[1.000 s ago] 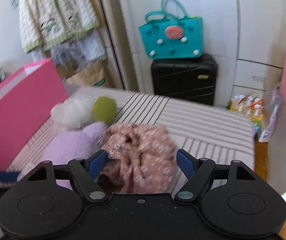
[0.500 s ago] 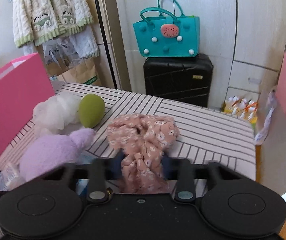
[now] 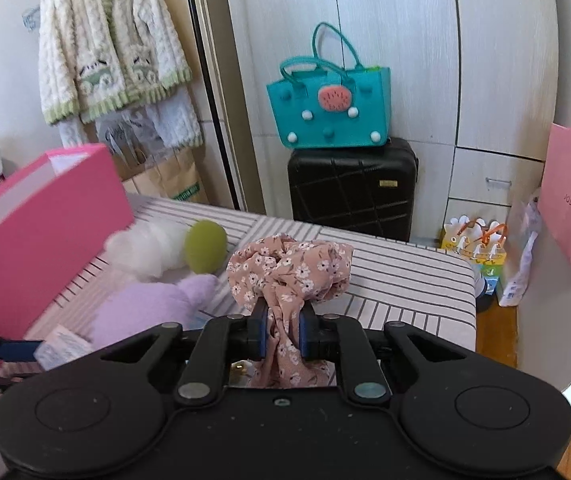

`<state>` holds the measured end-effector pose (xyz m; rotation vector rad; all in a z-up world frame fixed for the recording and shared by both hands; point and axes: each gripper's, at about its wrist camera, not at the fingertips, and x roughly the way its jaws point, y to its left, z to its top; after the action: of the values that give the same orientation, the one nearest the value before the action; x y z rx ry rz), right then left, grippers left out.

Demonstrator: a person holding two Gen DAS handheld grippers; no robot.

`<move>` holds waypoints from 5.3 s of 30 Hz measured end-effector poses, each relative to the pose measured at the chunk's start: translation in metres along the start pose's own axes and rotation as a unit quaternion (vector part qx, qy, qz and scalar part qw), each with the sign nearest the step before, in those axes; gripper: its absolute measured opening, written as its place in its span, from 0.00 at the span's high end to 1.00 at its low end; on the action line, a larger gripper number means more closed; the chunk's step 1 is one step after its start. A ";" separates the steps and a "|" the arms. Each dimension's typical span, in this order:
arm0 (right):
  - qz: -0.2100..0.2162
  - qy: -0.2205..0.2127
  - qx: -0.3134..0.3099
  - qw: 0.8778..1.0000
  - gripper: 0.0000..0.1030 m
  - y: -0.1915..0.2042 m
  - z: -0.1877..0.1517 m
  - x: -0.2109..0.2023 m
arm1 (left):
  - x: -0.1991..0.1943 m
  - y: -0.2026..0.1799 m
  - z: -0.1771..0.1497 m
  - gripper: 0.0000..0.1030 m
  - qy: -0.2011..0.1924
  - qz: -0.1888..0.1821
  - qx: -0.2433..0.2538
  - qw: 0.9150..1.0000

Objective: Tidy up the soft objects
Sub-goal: 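Grasp the soap bar with the left gripper while the right gripper grasps the floral scrunchie, then carry the soap bar and floral scrunchie over the pink box with both grippers, then release the scrunchie into the box with the right gripper while the left lowers the soap, then withdraw both open grippers from the box toward the plush toys on the table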

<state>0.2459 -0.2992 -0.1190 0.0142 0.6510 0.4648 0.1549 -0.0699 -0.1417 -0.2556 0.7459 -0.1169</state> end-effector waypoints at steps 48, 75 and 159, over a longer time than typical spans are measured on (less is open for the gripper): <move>0.131 0.080 -0.062 0.986 0.80 0.155 -0.025 -0.129 | -0.136 0.038 0.012 0.28 0.142 -0.144 0.088 0.975; 0.191 0.035 -0.126 0.973 0.79 0.211 0.009 -0.118 | -0.190 0.116 0.069 0.28 0.040 -0.086 0.075 0.993; 0.165 0.042 -0.125 0.977 0.53 0.237 0.106 -0.032 | -0.123 0.124 0.131 0.18 0.143 0.038 0.162 0.976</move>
<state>0.1878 -0.0863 0.0216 -0.1397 0.6723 0.8692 0.1565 0.0981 -0.0017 0.1040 1.0068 -0.2040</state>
